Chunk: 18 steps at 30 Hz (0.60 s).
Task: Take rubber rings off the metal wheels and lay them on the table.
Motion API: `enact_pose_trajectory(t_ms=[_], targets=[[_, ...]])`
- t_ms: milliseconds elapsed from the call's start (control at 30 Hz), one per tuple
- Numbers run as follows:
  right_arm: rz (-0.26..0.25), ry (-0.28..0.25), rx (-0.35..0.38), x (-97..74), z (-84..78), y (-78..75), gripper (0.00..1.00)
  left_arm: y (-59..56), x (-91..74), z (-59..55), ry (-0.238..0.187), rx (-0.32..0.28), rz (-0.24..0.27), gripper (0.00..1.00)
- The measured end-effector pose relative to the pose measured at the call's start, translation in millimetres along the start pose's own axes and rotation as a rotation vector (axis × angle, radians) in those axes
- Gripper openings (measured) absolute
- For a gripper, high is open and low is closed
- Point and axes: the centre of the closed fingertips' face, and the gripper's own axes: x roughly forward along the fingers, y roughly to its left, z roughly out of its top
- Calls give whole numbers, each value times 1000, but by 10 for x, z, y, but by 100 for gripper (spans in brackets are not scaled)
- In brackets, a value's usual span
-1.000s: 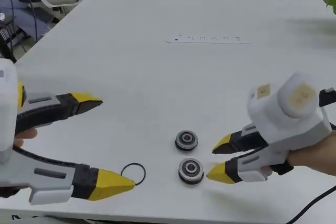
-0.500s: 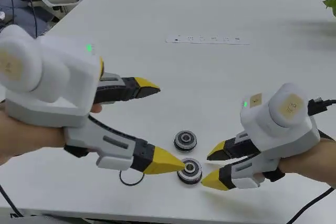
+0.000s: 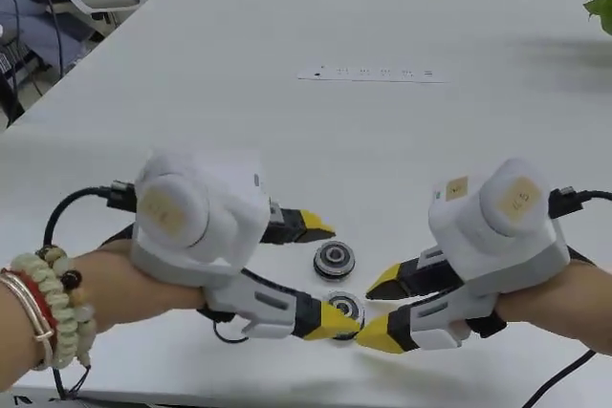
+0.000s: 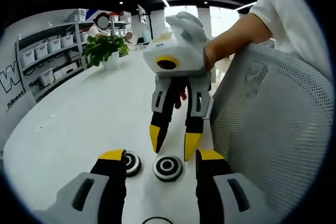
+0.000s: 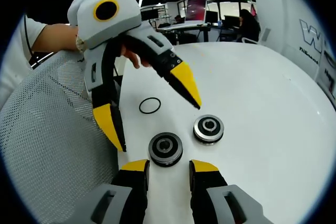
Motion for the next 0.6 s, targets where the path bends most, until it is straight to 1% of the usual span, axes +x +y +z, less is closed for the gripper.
enact_pose_trajectory(t_ms=[33, 67, 100, 133, 200, 233, 267, 333, 367, 467, 533, 567, 600], targets=[[2, -2, 4, 4, 2, 4, 28, -9, 18, -38, 13, 2, -2, 46], [4, -5, 4, 7, 6, 9, 28, -9, 29, -48, 15, 3, 0, 44], [5, -7, 6, 14, 7, 14, 28, -7, 40, -55, 14, 1, 1, 43], [6, -8, 7, 17, 7, 16, 28, -2, 58, -54, 8, -14, 4, 42], [10, -11, 9, 30, 9, 26, 28, -7, 88, -58, 7, -16, 2, 39], [7, 4, -5, 40, -15, 22, 27, -9, 110, -65, 9, -14, 2, 37], [6, 7, -10, 47, -23, 22, 26, -12, 123, -74, 12, -13, -1, 35], [7, 11, -16, 49, -34, 30, 26, -33, 140, -91, 13, -34, -17, 31], [4, 11, -23, 49, -33, 26, 25, -33, 141, -92, 12, -35, -16, 28], [8, 8, -23, 55, -23, 30, 25, -22, 140, -120, 22, -25, -8, 27], [7, 6, -27, 58, -19, 36, 25, -11, 143, -140, 28, -37, -3, 26], [7, 7, -28, 61, -20, 36, 25, -12, 147, -173, 44, -50, -4, 24], [4, 7, -34, 63, -21, 33, 25, -13, 150, -189, 50, -53, -4, 23]])
